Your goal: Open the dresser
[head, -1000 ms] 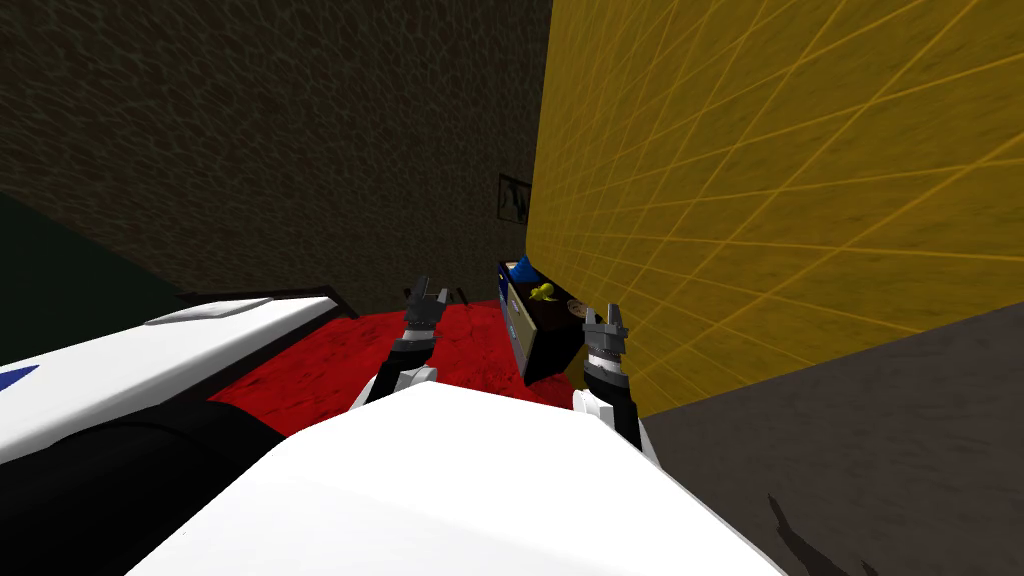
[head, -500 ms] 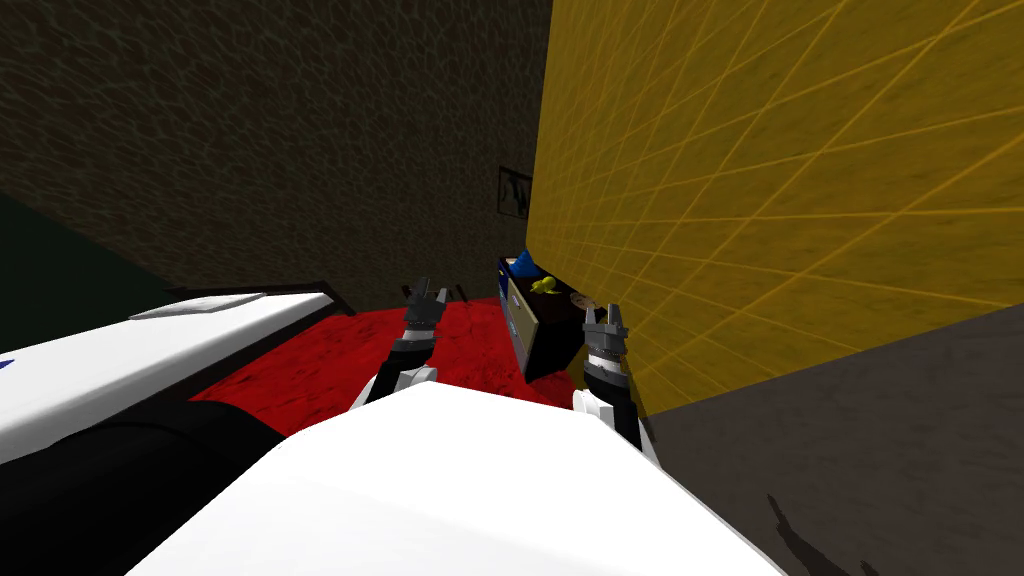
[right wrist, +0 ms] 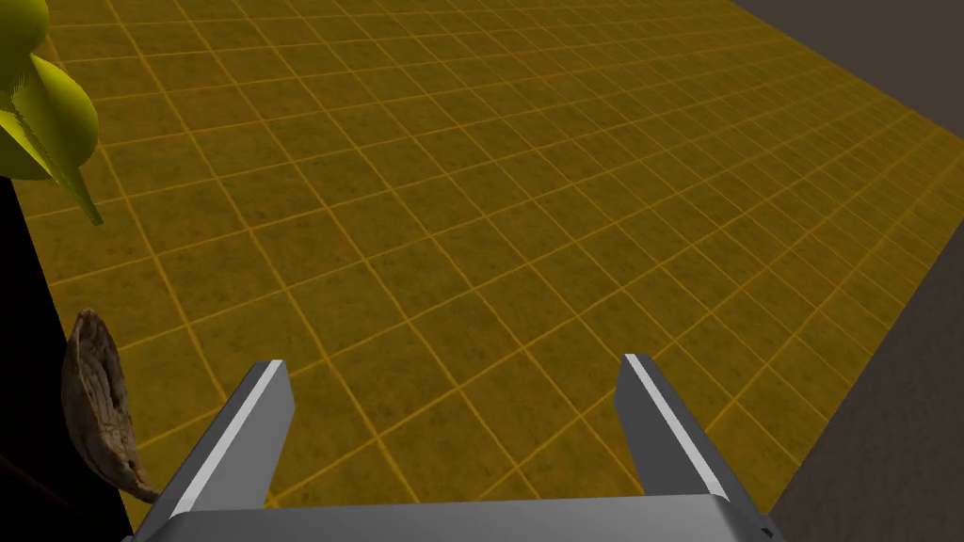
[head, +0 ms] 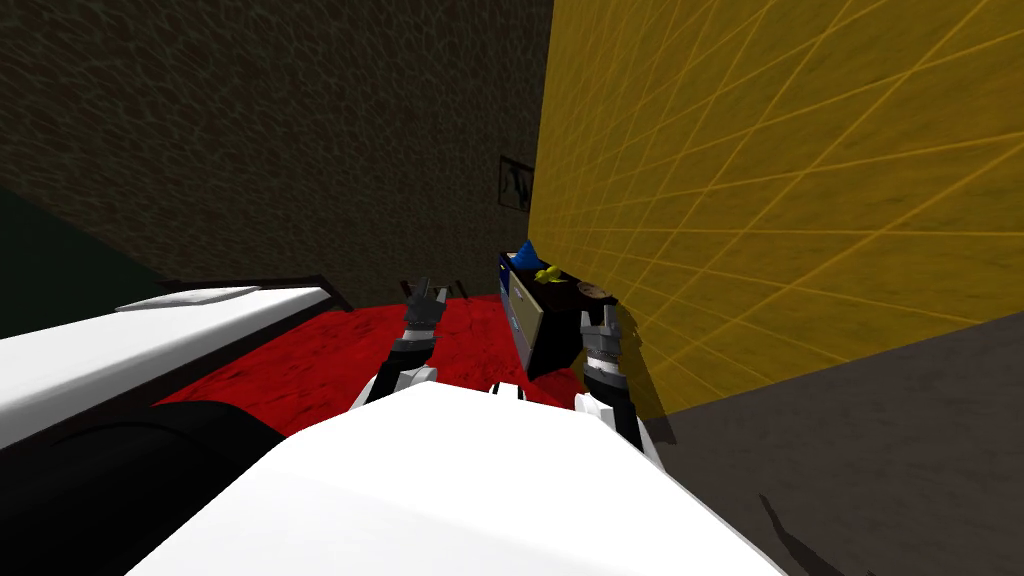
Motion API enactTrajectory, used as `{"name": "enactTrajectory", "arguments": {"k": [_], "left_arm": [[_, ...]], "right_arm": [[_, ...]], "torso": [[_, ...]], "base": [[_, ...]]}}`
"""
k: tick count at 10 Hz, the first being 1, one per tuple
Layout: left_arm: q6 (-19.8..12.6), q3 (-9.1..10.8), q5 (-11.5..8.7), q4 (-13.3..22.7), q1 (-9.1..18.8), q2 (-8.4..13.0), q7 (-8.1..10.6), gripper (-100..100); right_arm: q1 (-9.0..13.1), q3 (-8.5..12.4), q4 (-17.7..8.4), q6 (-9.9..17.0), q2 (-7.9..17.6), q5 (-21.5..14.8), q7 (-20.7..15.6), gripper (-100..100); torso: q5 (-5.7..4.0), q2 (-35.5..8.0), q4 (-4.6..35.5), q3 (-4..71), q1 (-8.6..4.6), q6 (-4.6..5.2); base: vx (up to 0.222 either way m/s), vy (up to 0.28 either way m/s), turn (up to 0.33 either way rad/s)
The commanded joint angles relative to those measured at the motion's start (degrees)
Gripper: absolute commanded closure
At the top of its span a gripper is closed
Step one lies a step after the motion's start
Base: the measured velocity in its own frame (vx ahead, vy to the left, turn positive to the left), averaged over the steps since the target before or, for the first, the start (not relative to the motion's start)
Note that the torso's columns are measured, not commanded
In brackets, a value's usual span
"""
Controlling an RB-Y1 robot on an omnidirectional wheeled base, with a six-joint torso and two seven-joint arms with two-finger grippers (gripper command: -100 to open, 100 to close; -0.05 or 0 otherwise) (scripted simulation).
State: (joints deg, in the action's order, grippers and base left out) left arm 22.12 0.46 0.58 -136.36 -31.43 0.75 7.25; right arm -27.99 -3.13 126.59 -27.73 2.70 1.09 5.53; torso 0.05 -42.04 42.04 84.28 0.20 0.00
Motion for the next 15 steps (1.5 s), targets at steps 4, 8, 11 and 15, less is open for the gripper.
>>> {"name": "enactTrajectory", "arguments": {"k": [4, 8, 11, 15], "left_arm": [[0.0, -0.01, 0.0, 0.0, 0.0, 0.0, 0.0, 0], [0.0, 0.0, 0.0, 0.0, 0.0, 0.0, 0.0, 0], [0.0, -0.01, 0.0, 0.0, 0.0, 0.0, 0.0, 0], [0.0, 0.0, 0.0, 0.0, 0.0, 0.0, 0.0, 0]], "right_arm": [[0.0, -0.5, -6.1, 6.7, 6.2, -4.3, -0.4, -100], [-0.7, -1.1, -11.7, 12.9, 9.5, -8.6, -0.8, -100], [-1.2, -1.5, -15.9, 17.5, 11.6, -11.9, -1.0, -100], [-1.8, -2.0, -20.9, 22.4, 13.5, -15.5, -1.3, -100]], "torso": [[-0.02, -0.2, 0.2, 0.3, -0.08, 0.0], [-0.06, -0.3, 0.3, 0.3, -0.27, 0.01], [-0.02, -0.2, 0.2, 0.4, -0.18, 0.01], [-0.07, -0.3, 0.3, 0.3, -0.29, 0.01]], "base": [[0.052, 0.149, 0.048], [0.038, 0.151, 0.053], [0.079, 0.188, 0.061], [0.057, 0.136, 0.053]]}}
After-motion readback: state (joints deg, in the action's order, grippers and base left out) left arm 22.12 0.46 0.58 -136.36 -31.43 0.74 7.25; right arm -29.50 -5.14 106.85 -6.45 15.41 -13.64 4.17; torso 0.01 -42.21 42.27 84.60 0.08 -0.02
